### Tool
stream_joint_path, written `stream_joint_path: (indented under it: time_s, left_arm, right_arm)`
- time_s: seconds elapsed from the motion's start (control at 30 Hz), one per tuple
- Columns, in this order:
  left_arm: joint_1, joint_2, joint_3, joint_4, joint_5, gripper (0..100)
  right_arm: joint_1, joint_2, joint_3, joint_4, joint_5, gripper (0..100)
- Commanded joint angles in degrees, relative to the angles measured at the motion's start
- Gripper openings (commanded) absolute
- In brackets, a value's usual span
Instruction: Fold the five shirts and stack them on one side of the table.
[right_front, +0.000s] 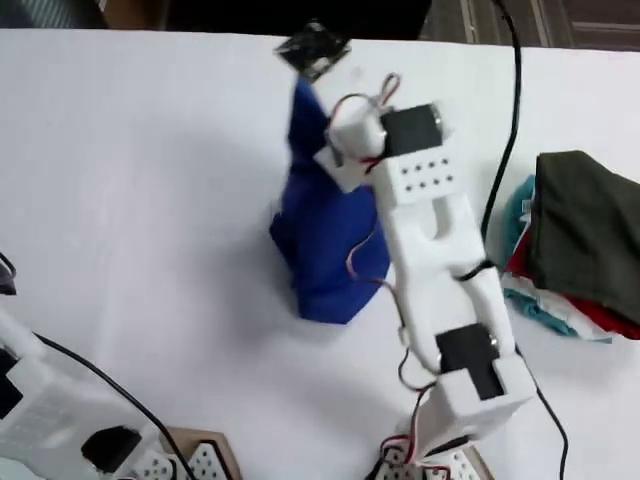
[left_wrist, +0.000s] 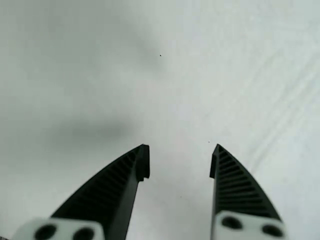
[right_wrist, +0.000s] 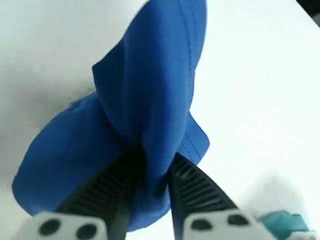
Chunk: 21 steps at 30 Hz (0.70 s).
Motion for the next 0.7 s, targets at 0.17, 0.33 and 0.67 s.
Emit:
stream_joint_path:
  time_s: [0.17,0.33,0.67]
  left_arm:
    - [0.79,-0.35,-0.22,0.09,0.18,22]
    - [0.88,-0.35,-0.22,0.09,0.18,22]
    - [0.79,-0.35,-0.22,0.00,0.18,22]
  right_arm:
    - [7.52,-0.31,-8.62,-0.57,2.29,25.2]
    - [-1.71,-1.36,-11.34,0.57,2.20,26.2]
    - [-9.10,17.80,-3.96,-5.58,2.46,26.2]
